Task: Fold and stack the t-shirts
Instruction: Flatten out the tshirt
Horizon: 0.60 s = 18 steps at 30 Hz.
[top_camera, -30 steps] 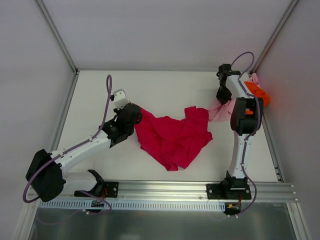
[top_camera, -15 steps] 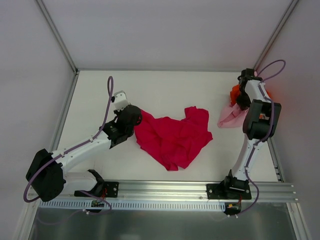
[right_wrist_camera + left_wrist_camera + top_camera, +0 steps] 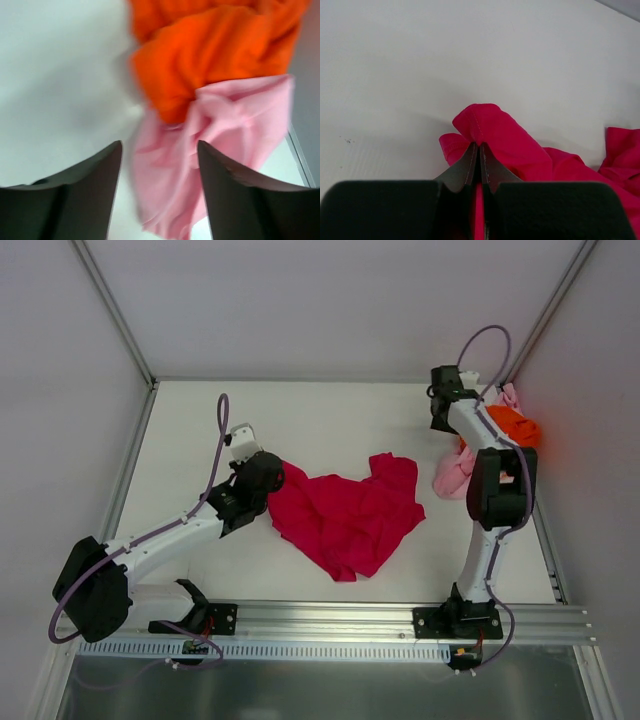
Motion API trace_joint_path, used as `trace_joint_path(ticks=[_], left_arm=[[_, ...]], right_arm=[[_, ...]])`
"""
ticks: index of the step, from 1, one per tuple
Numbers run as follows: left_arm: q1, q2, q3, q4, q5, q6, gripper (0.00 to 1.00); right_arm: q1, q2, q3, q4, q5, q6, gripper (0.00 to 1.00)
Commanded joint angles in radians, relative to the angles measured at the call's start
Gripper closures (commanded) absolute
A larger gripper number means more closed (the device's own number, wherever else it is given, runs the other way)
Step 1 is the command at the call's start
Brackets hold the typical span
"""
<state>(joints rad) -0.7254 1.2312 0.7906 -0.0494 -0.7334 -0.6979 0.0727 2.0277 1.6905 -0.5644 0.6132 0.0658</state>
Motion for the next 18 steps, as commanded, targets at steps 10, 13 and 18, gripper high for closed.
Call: trace_joint_path(ticks=[10, 13, 18], left_arm=[[0.003, -0.01, 0.026, -0.032, -0.063, -0.037, 1.0], [0.006, -0.056, -0.023, -0.035, -0.092, -0.092, 1.0], [0.011, -0.099, -0.034, -0.073, -0.127, -0.117, 1.0]], right_arm=[[0.398, -0.167, 0.041, -0.138, 0.22, -0.138, 0.26], [0.406, -0.224, -0.021, -0.195, 0.185, -0.023, 0.27], [0.409, -0.3, -0.217, -0.221, 0.131, 0.069, 0.29]])
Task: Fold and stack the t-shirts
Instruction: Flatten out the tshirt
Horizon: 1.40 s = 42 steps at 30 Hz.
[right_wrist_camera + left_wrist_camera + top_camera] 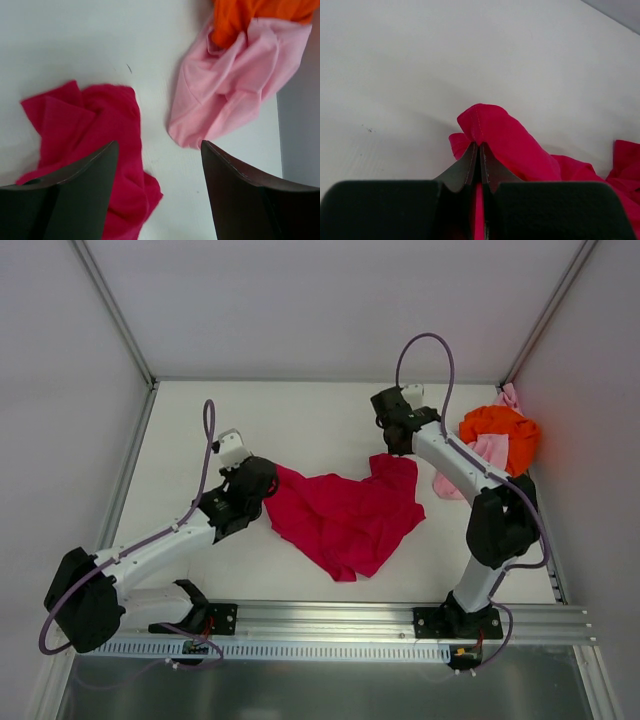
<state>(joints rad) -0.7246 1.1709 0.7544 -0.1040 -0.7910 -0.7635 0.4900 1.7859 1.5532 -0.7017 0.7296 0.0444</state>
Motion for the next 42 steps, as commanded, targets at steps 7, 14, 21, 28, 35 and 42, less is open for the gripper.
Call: trace_joint_path(ticks=[7, 14, 21, 28, 35, 42], left_arm=[[0.036, -0.053, -0.018, -0.046, -0.079, -0.066, 1.0], [0.037, -0.048, -0.026, -0.043, -0.085, -0.08, 1.0], [0.037, -0.08, -0.04, -0.049, -0.097, -0.076, 1.0], [0.037, -0.079, -0.036, -0.059, -0.096, -0.074, 1.0], [0.037, -0.053, -0.049, -0.037, -0.073, -0.072, 1.0], [0.037, 0.048, -0.029, -0.002, -0.025, -0.045, 1.0]], right_arm=[[-0.008, -0.142, -0.288, 0.001, -0.094, 0.123, 0.29], [-0.007, 0.0, -0.257, -0.001, -0.176, 0.091, 0.29], [-0.008, 0.154, -0.17, -0.012, -0.269, 0.038, 0.29], [-0.01, 0.23, -0.136, 0.011, -0.289, 0.035, 0.7], [0.028, 0.184, -0.202, 0.106, -0.159, 0.009, 0.99], [0.056, 0.031, -0.177, 0.18, 0.091, -0.076, 0.99]])
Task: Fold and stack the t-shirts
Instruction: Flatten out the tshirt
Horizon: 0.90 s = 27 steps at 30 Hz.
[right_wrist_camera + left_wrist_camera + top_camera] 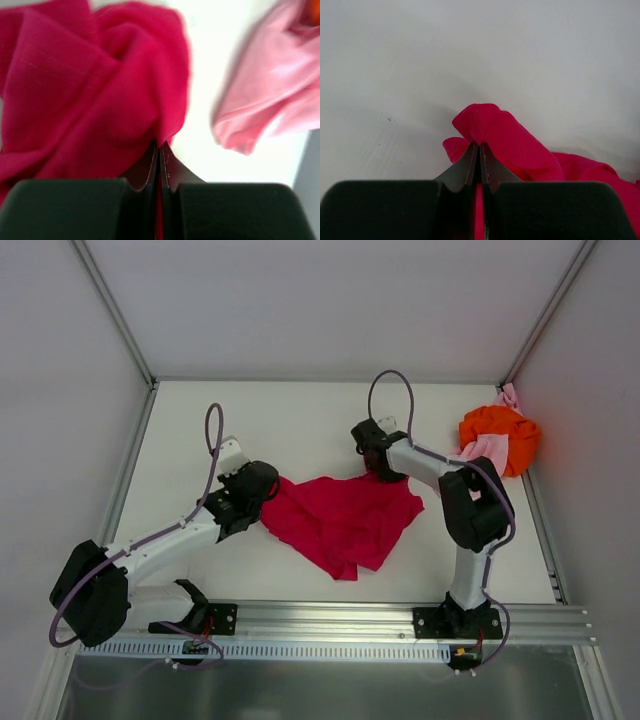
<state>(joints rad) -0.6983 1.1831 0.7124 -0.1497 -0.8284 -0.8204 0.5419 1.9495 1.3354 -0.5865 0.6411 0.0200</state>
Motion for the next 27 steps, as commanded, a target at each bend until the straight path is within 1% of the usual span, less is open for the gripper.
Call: trace_joint_path(ticks=[1, 4, 7, 11, 16, 19, 23, 27], left_arm=[[0.011, 0.049, 0.018, 0.044, 0.017, 0.013, 1.0], [0.01, 0.075, 0.021, 0.064, 0.026, 0.01, 1.0], [0.01, 0.084, 0.025, 0.075, 0.025, 0.021, 1.0], [0.011, 0.069, 0.056, 0.055, 0.003, 0.041, 1.0], [0.011, 0.012, 0.058, 0.052, -0.017, 0.073, 1.0], [0.011, -0.017, 0.061, 0.029, -0.037, 0.076, 1.0], [0.011, -0.063, 0.052, -0.011, -0.072, 0.055, 1.0], [0.011, -0.095, 0.052, -0.047, -0.113, 0.046, 1.0]], right_arm=[[0.006, -0.155, 0.045, 0.074, 0.207, -0.087, 0.99], [0.006, -0.257, 0.044, 0.129, 0.287, -0.159, 0.99], [0.006, -0.351, 0.031, 0.192, 0.318, -0.213, 0.99], [0.006, -0.414, 0.033, 0.231, 0.364, -0.278, 0.99], [0.009, -0.497, -0.036, 0.323, 0.397, -0.336, 0.99], [0.01, -0.543, -0.067, 0.375, 0.442, -0.365, 0.99], [0.01, -0.586, -0.102, 0.45, 0.546, -0.379, 0.99], [0.013, -0.624, -0.133, 0.525, 0.601, -0.41, 0.99]])
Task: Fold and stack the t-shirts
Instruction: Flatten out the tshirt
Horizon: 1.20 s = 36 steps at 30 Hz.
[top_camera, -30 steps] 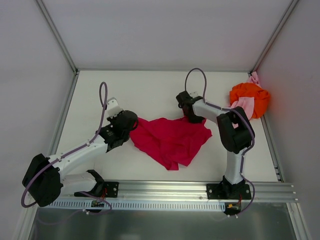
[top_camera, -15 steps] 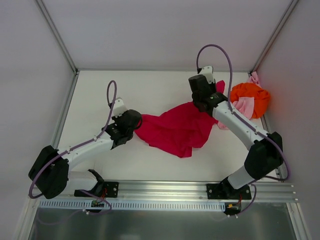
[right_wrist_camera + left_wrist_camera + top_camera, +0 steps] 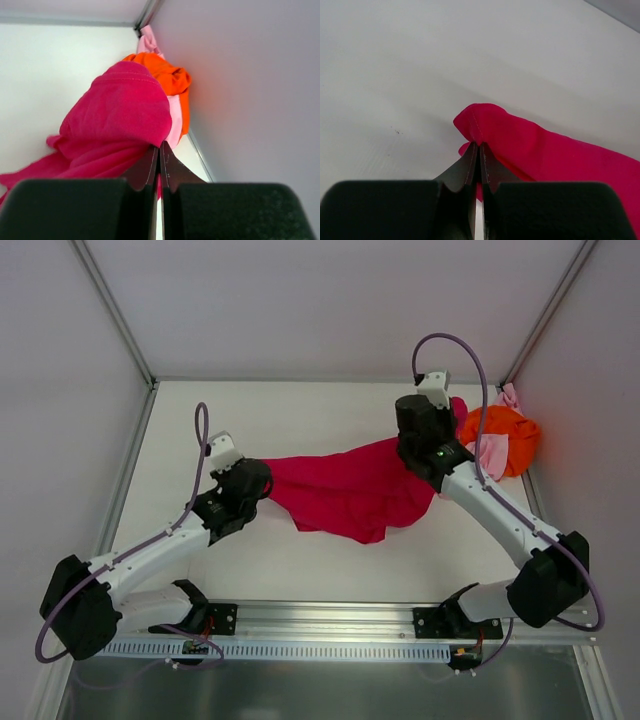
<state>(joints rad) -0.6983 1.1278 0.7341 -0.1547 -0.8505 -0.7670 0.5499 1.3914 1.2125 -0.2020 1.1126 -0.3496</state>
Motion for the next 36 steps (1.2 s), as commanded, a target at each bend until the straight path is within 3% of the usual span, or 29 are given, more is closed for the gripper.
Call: trace_joint_path(ticks=[1, 16, 24, 28, 30, 34, 36], left_arm=[[0.01, -0.049, 0.024, -0.048, -0.097, -0.014, 1.0], [0.01, -0.227, 0.005, -0.08, -0.156, 0.018, 1.0], [0.011, -0.238, -0.005, -0.12, -0.171, -0.017, 1.0], [0.011, -0.295, -0.041, -0.095, -0.183, -0.025, 1.0], [0.01, -0.298, -0.029, -0.12, -0.193, -0.031, 1.0], [0.011, -0.31, -0.044, -0.108, -0.191, -0.02, 1.0], [0.01, -0.301, -0.048, -0.109, -0.19, -0.031, 1.0]], right_arm=[[0.005, -0.081, -0.016, 0.177, 0.151, -0.063, 0.99], [0.01, -0.23, -0.096, 0.394, 0.191, -0.196, 0.99], [0.047, -0.239, -0.119, 0.4, 0.184, -0.206, 0.99], [0.062, -0.25, -0.131, 0.329, 0.181, -0.132, 0.99], [0.073, -0.253, -0.145, 0.294, 0.155, -0.106, 0.99], [0.084, -0.269, -0.142, 0.162, -0.101, 0.001, 0.99], [0.093, -0.259, -0.14, 0.15, -0.14, 0.014, 0.99]])
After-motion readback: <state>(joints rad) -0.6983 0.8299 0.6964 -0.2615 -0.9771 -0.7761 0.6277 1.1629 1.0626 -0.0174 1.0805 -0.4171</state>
